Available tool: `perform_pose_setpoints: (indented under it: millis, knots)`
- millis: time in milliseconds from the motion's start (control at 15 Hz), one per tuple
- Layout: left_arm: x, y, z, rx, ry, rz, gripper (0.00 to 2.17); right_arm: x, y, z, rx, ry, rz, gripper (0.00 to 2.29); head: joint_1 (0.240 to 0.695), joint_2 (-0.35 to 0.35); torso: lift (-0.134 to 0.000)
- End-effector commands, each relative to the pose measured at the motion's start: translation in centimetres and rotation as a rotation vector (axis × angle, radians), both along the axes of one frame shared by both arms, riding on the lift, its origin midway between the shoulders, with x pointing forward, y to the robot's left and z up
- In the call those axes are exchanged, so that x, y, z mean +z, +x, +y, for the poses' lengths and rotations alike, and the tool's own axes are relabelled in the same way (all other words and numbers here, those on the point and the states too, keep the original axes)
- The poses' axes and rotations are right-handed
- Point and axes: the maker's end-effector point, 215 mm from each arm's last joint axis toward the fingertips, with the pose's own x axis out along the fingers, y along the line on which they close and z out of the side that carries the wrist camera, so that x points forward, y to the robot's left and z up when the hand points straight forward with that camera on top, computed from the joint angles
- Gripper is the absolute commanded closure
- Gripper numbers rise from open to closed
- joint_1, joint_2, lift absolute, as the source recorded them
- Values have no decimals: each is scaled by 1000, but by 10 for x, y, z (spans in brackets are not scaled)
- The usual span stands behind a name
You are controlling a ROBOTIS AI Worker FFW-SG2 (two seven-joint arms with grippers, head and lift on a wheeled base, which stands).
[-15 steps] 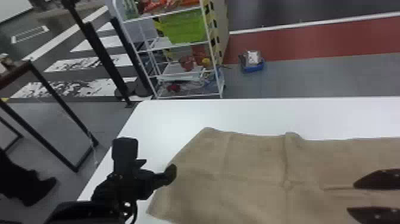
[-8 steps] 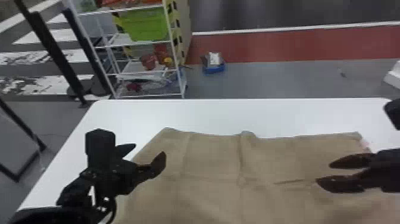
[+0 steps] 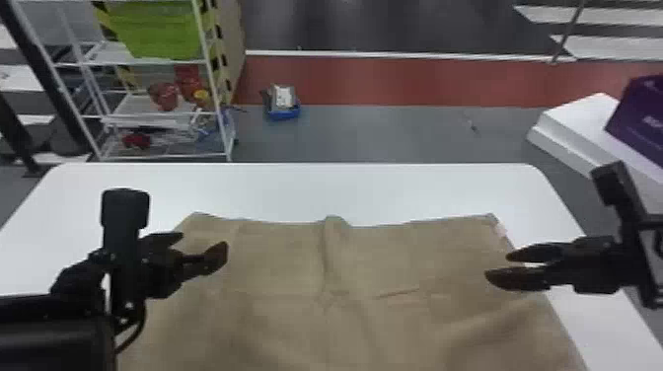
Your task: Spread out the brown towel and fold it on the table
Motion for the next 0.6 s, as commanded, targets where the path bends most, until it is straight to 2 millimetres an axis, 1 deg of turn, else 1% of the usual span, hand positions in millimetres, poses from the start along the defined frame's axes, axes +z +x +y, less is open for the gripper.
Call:
perform_pose_setpoints:
  millis: [0,67,133,200,267,333,400,467,533]
  knots:
    - [-15,14,8,17,29,42,208,-1,-9,-16,-24,0,1,208,695,-58,-124]
    - [-18,16,11,21,34,48,238,-2,-11,-16,-20,6,-2,208,695,-61,-124]
    - [-18,18,13,28,35,47,316,-3,-13,-19,-19,6,-6,208,695,-63,-124]
    - [-17,19,21,46,45,44,326,-6,-14,-19,-12,3,-7,208,695,-65,-124]
    - [-15,21,28,60,52,40,319,-8,-15,-20,-13,4,-1,208,695,-64,-124]
    - [-12,23,40,85,58,29,286,-9,-14,-18,-7,4,-3,208,695,-62,-124]
    - [-10,23,49,105,62,24,211,-12,-15,-17,-3,5,2,208,695,-50,-124]
    - [-9,26,54,114,66,23,201,-14,-15,-16,1,5,6,208,695,-41,-124]
    - [-15,28,53,106,66,41,201,-15,-14,-15,7,3,4,208,695,-32,-124]
